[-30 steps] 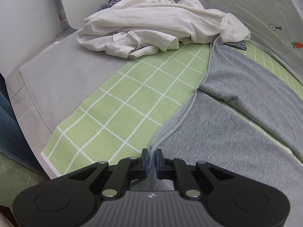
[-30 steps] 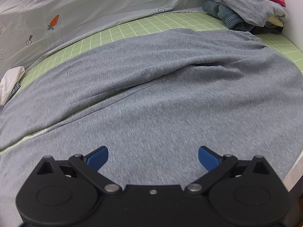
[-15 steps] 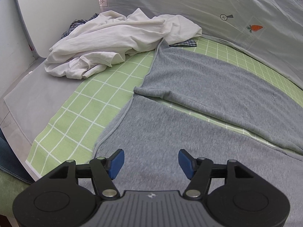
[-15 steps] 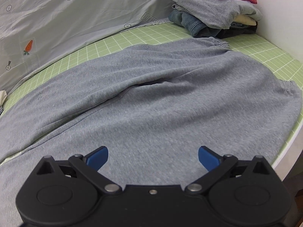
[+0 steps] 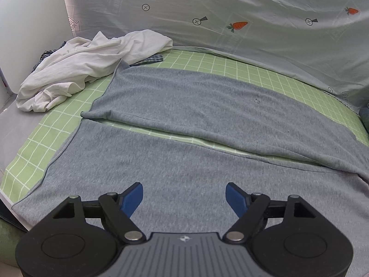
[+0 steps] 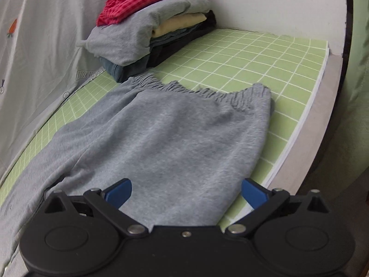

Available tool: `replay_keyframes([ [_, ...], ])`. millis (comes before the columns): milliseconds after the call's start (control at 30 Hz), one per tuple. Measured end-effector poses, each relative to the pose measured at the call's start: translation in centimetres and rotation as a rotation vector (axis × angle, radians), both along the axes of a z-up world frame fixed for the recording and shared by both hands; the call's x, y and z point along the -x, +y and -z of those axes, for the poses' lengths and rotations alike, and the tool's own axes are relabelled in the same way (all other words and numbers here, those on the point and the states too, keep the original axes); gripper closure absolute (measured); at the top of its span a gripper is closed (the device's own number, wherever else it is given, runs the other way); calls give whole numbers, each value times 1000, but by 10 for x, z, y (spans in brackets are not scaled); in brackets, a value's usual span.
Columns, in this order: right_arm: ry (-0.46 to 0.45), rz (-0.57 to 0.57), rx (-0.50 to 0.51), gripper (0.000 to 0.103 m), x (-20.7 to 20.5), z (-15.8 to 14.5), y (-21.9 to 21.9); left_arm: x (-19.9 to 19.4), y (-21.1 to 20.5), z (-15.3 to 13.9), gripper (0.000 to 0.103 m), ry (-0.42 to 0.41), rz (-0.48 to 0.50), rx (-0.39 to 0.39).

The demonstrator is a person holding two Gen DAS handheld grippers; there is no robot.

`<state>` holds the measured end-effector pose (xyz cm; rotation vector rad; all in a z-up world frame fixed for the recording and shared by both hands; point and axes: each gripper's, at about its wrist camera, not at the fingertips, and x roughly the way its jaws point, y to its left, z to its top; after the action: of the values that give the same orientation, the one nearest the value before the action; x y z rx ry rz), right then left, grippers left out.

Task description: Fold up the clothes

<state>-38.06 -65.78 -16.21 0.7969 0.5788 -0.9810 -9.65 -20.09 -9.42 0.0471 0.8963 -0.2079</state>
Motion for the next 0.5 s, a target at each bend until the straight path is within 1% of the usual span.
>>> replay_keyframes([
  [133,-45,43,-14,1,22,8,-28,15,-21,2,18,-13,17,4],
  [267,-67,9,-24,2,24,14,-44,24,-36,4,18,-8,28,2],
  [333,-57,-13,-38,10,21,17,-48,27,-40,4,18,-8,28,5],
  [367,-50,-23,-36,10,19,17,-49,29,-42,3,18,-8,26,8],
  [433,-28,-42,-16,19,15,17,-49,30,-42,3,18,-7,20,21],
  [467,-15,-52,-7,24,13,17,-49,31,-42,3,18,-5,16,31],
  [500,-3,-60,0,34,11,16,-49,32,-41,3,18,-2,11,42],
])
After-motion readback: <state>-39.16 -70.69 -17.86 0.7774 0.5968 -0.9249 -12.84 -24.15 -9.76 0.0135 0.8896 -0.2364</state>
